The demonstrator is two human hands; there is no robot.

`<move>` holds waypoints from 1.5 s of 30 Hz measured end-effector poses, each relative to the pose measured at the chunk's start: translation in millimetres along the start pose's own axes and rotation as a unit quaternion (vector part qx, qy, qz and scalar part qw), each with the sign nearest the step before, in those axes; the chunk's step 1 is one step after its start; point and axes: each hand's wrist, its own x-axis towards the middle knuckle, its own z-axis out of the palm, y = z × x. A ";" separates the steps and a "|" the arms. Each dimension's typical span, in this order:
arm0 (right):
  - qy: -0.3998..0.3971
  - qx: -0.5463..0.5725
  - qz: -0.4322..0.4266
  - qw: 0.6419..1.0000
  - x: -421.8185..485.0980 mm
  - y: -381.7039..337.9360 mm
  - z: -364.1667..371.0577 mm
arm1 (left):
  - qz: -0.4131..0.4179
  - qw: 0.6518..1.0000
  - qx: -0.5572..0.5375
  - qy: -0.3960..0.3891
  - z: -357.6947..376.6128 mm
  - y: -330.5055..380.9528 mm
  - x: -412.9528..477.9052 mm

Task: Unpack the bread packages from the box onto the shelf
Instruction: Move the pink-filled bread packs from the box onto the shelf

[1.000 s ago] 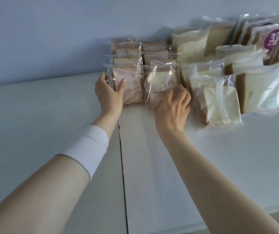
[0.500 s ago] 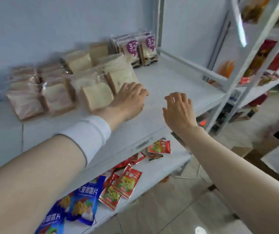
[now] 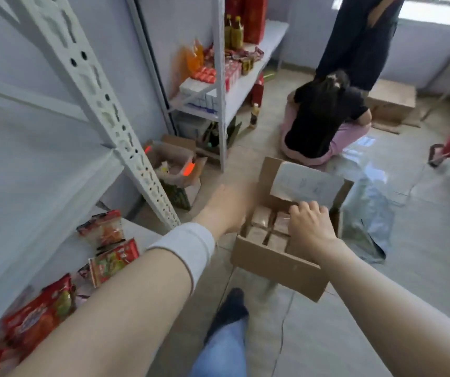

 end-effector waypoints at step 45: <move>-0.308 0.656 0.471 0.503 161.3 121.4 385.2 | -0.356 0.732 -0.560 -0.156 349.8 137.2 409.2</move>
